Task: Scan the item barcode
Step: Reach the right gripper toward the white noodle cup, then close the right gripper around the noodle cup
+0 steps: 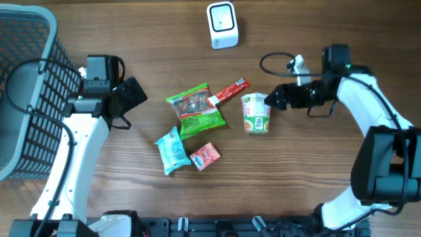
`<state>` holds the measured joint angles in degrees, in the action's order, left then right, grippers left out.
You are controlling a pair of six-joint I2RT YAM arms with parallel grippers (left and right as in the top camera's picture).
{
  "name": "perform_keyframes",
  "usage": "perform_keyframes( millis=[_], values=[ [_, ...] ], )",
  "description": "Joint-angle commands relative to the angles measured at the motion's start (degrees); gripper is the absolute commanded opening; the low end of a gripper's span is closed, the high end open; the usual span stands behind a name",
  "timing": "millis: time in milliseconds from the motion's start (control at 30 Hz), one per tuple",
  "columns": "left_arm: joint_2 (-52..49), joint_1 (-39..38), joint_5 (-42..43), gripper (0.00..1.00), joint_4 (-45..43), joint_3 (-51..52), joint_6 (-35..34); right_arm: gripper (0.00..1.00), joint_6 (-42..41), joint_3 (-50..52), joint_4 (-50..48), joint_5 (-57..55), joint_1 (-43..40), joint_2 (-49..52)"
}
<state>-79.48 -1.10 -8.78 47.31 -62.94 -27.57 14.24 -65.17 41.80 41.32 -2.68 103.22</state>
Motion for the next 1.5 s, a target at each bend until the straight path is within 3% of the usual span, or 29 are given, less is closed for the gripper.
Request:
perform_keyframes(
  millis=[0, 133, 400, 500, 633, 800, 967, 1100, 1233, 1300, 1367, 1467],
  values=[
    [0.7, 0.2, -0.5, 1.00, -0.1, -0.1, -0.3, 0.92, -4.9, 8.1, -10.2, 5.6, 0.3, 0.9],
    [0.7, 0.2, -0.5, 1.00, -0.1, -0.1, -0.3, 0.91, -6.9, 13.6, -21.3, 13.0, 2.6, 0.9],
    [0.7, 0.2, -0.5, 1.00, -0.1, -0.1, -0.3, 0.79, -16.1, 13.9, -25.2, 9.8, 7.8, 0.8],
    [0.7, 0.2, -0.5, 1.00, -0.1, -0.1, -0.3, 0.90, -16.2, 13.9, -24.8, 9.7, 7.9, 0.8],
    [0.7, 0.2, -0.5, 1.00, -0.1, -0.1, -0.3, 0.90, -17.8, 12.2, -25.8, 7.0, 8.5, 0.4],
    [0.7, 0.2, -0.5, 1.00, -0.1, 0.0, -0.3, 0.90, -16.8, 4.9, -17.2, -2.6, 9.2, -2.5],
    [0.7, 0.2, -0.5, 1.00, -0.1, -0.1, -0.3, 0.97, -12.3, 2.9, -13.3, -3.8, 13.1, -3.2],
    [0.7, 0.2, -0.5, 1.00, -0.1, -0.1, -0.3, 1.00, -13.0, 3.1, -10.4, -18.0, 18.8, -3.2],
    [0.7, 0.2, -0.5, 1.00, -0.1, -0.1, -0.3, 0.99, -15.8, 4.5, -13.7, -23.0, 22.3, -2.5],
    [0.7, 0.2, -0.5, 1.00, -0.1, -0.1, -0.3, 0.95, -17.0, 5.7, -16.0, -23.3, 22.4, -1.7],
    [0.7, 0.2, -0.5, 1.00, -0.1, -0.1, -0.3, 0.83, -17.4, 5.9, -16.5, -23.3, 22.4, -1.7],
    [0.7, 0.2, -0.5, 1.00, -0.1, -0.1, -0.3, 0.73, -17.3, 5.9, -16.9, -21.8, 22.4, -3.8]
  ],
)
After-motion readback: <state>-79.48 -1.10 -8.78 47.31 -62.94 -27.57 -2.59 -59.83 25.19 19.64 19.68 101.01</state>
